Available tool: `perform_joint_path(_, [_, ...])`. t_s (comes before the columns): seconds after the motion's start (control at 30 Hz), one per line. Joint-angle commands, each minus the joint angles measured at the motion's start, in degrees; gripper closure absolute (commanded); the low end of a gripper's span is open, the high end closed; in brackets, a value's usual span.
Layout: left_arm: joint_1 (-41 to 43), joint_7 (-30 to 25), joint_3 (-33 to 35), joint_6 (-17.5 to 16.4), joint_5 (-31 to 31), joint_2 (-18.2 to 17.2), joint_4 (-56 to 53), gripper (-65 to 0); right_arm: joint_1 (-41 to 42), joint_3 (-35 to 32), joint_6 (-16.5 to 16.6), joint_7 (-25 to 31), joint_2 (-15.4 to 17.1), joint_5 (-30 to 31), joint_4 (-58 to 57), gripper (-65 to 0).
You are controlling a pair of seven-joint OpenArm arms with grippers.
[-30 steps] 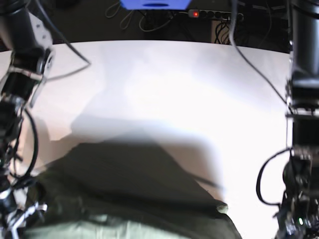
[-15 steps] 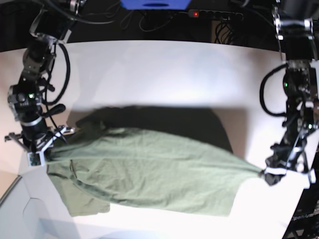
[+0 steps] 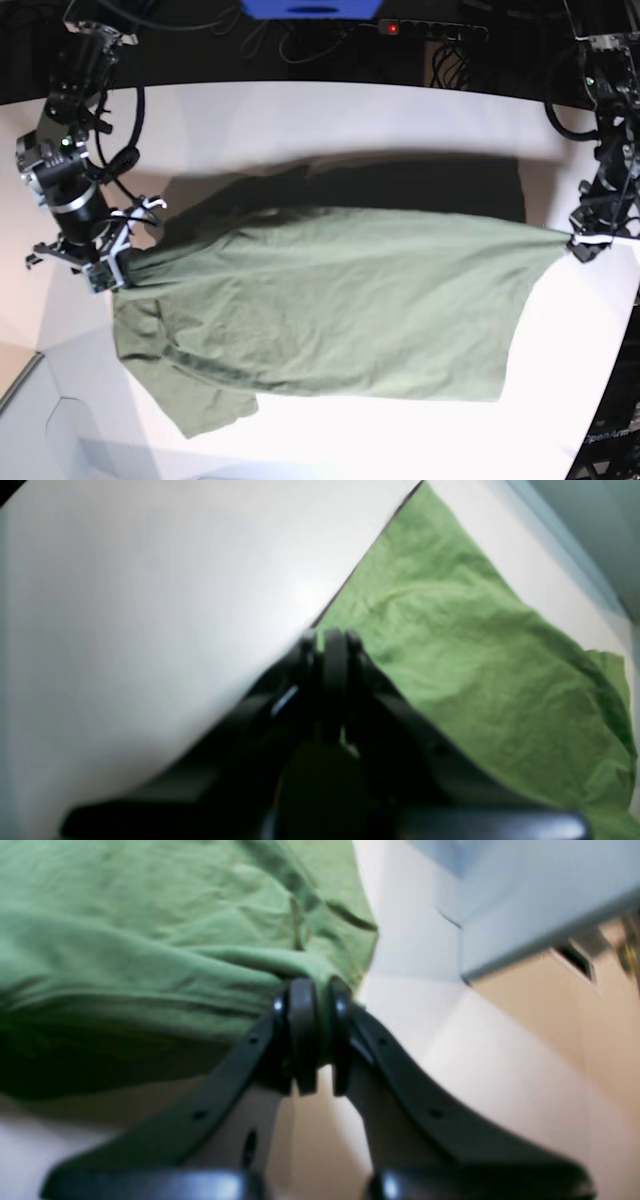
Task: Layout the t-shirt on the table in an organized manner, then fold the t-shirt properly
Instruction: 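Lower the shirt onto the table with both grippers, laying it flat, then drag the held shirt corner with the right gripper to straighten it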
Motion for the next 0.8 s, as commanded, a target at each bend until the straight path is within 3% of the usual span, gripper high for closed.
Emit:
perform_joint_path(0.0, [0.11,-0.98,-0.44,0.35,-0.88,-0.94,0.95,-0.1,0.72,0.09,0.17,1.15,0.81,0.21,0.82,0.0])
perform_joint_path(0.23, [2.31,-1.33,-0.53,0.35,-0.97,-0.24,1.04,-0.1,3.62,-8.61,0.17,1.15,6.08,0.12,-9.29,-1.0])
perform_joint_path(0.33, [2.31,-1.33,-0.61,0.35,-0.71,0.47,1.04,-0.1,6.43,-10.72,0.17,1.15,7.23,0.12,-14.92,-10.2])
perform_joint_path(0.4, [2.31,-1.33,-0.61,0.35,-0.71,0.56,1.04,-0.1,8.63,-10.46,0.17,1.06,7.14,0.12,-16.94,-20.1])
perform_joint_path(0.5, [2.31,-1.33,-0.61,0.35,-0.71,0.64,1.04,-0.1,9.86,-10.37,0.17,1.06,7.49,0.12,-15.97,-35.2])
perform_joint_path(0.57, [2.31,-1.33,-0.61,0.35,-0.71,0.64,1.04,-0.1,8.72,-8.88,0.17,1.06,7.58,0.03,-12.9,-41.5])
perform_joint_path(0.77, [2.31,-1.42,-0.61,0.35,-0.88,0.64,1.04,-0.1,1.24,0.97,0.17,1.15,6.61,0.12,-6.21,-44.8])
